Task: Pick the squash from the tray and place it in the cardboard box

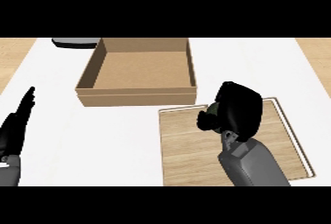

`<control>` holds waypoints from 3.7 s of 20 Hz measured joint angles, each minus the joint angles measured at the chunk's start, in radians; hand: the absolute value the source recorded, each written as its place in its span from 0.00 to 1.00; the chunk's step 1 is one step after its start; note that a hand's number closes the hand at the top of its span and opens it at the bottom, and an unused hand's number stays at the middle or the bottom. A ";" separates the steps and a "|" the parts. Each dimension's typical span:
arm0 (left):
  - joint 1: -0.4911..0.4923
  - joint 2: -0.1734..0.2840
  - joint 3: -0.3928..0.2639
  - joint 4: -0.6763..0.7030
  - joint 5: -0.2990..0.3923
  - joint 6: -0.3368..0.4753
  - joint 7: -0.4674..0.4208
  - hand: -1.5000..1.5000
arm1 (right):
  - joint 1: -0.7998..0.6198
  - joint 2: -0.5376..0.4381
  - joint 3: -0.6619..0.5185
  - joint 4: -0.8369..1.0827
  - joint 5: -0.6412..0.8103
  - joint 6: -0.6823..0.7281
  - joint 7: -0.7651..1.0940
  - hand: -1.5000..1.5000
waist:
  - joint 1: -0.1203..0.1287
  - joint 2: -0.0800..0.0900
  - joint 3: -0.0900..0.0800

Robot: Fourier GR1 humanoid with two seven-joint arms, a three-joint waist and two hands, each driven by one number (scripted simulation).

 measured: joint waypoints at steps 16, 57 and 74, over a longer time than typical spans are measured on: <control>-0.071 -0.016 -0.023 0.034 -0.020 -0.010 -0.011 0.50 | -0.627 0.016 -0.039 0.363 -0.211 -0.100 0.103 1.00 | 0.062 0.028 0.003; -0.135 -0.044 -0.053 0.037 -0.041 -0.019 -0.009 0.50 | -0.938 0.019 -0.533 1.322 -0.323 -1.003 -0.185 0.00 | 0.123 0.064 0.004; -0.034 -0.026 0.011 0.032 -0.028 -0.006 -0.014 0.50 | -0.862 0.023 -0.535 1.201 -0.357 -1.227 -0.240 0.00 | 0.009 0.012 0.004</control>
